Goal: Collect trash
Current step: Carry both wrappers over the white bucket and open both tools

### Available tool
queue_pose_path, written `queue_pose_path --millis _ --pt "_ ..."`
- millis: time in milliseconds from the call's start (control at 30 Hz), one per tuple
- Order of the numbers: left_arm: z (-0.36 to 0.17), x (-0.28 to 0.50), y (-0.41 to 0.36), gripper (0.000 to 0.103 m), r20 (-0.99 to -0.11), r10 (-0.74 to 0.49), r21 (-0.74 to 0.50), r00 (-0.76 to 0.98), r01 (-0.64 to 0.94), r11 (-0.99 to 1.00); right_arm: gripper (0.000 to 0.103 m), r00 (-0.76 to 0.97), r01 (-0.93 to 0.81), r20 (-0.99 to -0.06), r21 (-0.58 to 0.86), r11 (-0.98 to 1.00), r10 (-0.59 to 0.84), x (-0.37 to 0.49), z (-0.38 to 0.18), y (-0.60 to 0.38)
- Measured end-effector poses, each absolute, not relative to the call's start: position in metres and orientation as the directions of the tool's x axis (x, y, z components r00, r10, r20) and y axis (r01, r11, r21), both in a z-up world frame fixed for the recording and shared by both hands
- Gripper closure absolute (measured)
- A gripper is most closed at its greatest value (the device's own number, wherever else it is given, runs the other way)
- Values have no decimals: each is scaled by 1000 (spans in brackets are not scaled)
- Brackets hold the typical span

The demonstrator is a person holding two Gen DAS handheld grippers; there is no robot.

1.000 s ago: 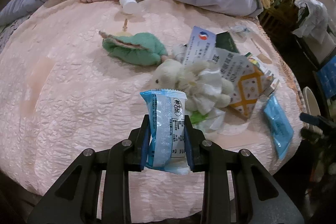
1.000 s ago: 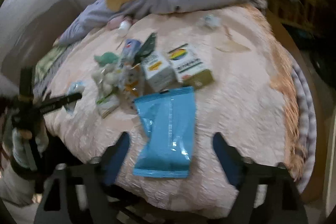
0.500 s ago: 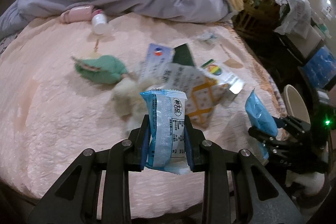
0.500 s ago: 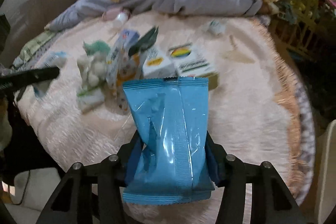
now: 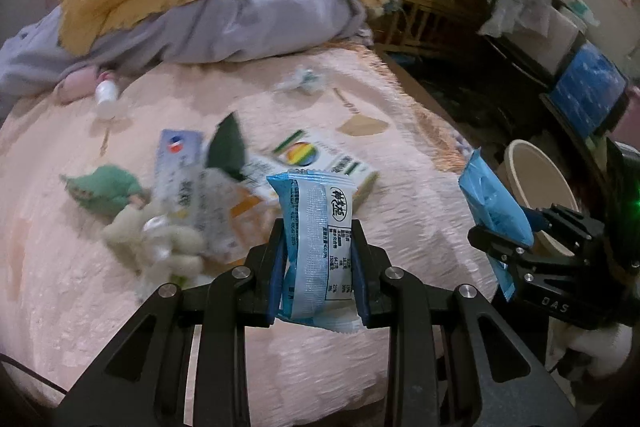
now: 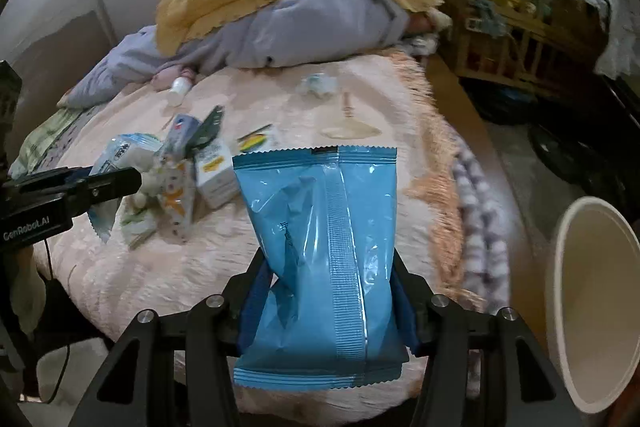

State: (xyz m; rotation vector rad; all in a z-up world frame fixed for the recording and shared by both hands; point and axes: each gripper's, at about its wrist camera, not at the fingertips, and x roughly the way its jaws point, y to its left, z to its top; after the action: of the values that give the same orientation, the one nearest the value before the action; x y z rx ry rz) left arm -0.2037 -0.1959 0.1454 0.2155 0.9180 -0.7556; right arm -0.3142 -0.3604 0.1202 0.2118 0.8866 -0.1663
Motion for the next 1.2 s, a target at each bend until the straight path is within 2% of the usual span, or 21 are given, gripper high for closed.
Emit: queue_pose_path --millis 633,1200 --pt "149 -233 -312 77 -782 -592 -236 193 788 569 50 618 445 -761 133 886 -196 -381 135 -457" --pt "136 -278 -432 77 -783 -622 -290 13 877 383 50 517 687 -797 169 706 -312 -447 110 -557"
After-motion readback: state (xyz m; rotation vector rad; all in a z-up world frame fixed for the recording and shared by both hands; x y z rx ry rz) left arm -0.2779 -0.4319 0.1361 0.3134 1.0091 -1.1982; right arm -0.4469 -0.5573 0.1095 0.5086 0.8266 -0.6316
